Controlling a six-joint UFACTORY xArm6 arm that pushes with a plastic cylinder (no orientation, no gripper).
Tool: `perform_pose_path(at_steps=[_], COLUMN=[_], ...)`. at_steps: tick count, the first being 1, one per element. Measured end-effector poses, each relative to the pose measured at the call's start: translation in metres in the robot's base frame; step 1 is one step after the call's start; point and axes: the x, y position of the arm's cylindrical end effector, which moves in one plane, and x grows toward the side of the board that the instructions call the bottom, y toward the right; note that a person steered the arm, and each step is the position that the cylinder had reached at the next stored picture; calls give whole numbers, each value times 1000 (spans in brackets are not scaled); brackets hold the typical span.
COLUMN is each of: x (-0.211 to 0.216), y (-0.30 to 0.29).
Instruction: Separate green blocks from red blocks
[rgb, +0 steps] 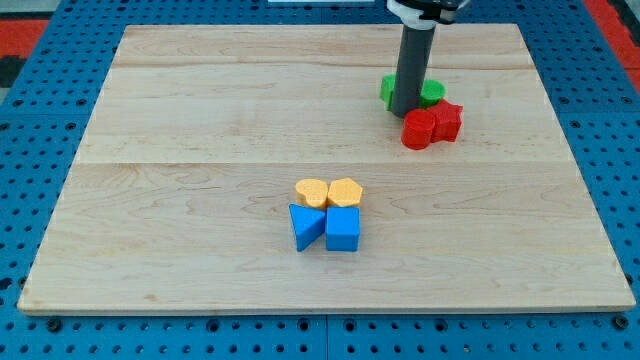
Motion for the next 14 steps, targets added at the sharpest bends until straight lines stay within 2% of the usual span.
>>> perform_pose_path(at_steps=[4,5,7,10,11,13,14], x=[7,-6,-18,1,-8,-51,-57], y=[97,97,26,-43,-38,24,33])
